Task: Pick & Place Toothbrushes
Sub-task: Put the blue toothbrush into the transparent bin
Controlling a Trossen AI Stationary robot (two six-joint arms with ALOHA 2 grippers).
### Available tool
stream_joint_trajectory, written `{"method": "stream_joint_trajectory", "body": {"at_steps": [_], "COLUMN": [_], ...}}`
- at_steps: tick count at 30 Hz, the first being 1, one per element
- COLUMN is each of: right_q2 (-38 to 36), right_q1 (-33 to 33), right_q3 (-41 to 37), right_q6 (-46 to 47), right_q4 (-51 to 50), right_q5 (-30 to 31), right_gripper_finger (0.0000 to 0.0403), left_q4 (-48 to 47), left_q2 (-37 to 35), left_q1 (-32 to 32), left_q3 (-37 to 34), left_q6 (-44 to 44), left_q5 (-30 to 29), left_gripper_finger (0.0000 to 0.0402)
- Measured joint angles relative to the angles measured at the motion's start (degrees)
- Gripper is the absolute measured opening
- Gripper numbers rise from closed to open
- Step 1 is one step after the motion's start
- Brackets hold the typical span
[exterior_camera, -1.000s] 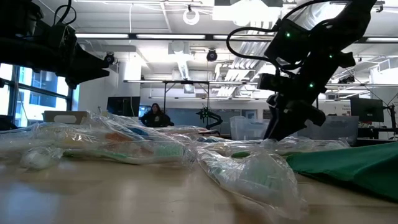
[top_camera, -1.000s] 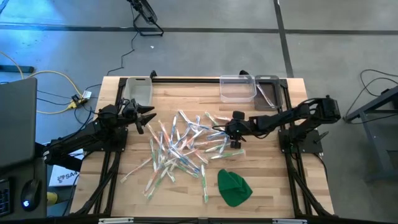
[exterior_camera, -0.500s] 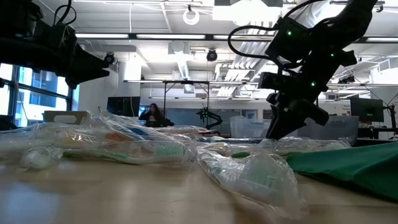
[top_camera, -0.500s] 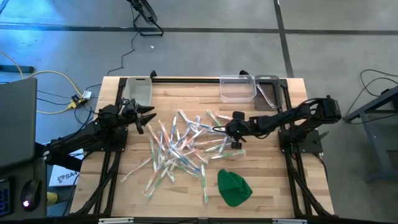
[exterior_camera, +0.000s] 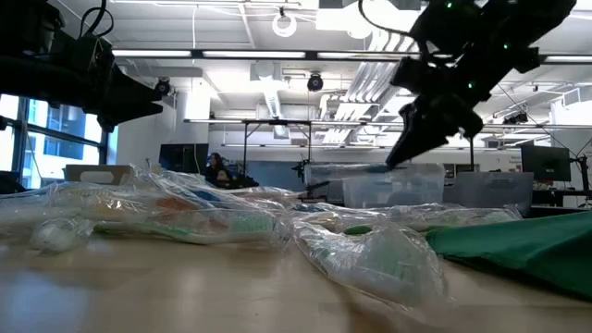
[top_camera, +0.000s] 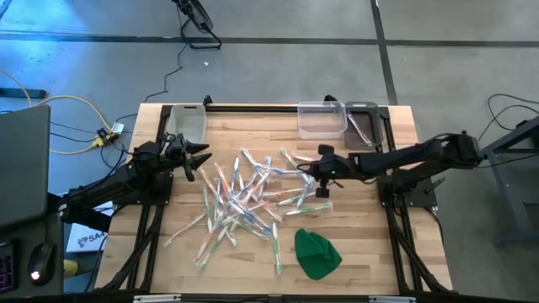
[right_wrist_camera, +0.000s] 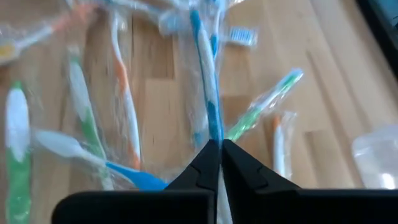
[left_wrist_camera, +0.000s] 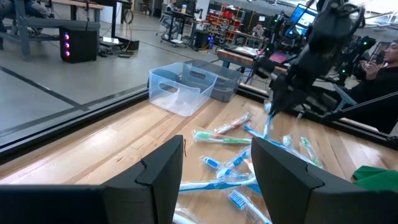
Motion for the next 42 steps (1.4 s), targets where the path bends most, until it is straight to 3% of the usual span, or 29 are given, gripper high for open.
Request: {"method": "stream_joint_trajectory", "body": {"at_steps": [17, 28, 42], "right_q2": [-18.0, -22.7, -22.7], "right_q1": [0.0, 0.0, -0.3], "right_q3": [0.0, 0.0, 0.0], "right_q6": [0.0, 0.0, -3.4], "right_q4": [-1.7, -1.6, 2.5], "right_q5": [2.0, 5.4, 20.4], "right_gripper_finger": [0.0002, 0.0002, 0.0003], "left_q4": [0.0, 0.0, 1.0], "left_q2": [0.0, 0.0, 0.0], "left_q1": [0.0, 0.0, 0.0], "left_q3": [0.0, 0.0, -0.1], "left_q6": [0.0, -0.2, -3.2], "left_q5": [0.0, 0.0, 0.1], "left_gripper_finger": [0.0187, 0.0187, 0.0187]}}
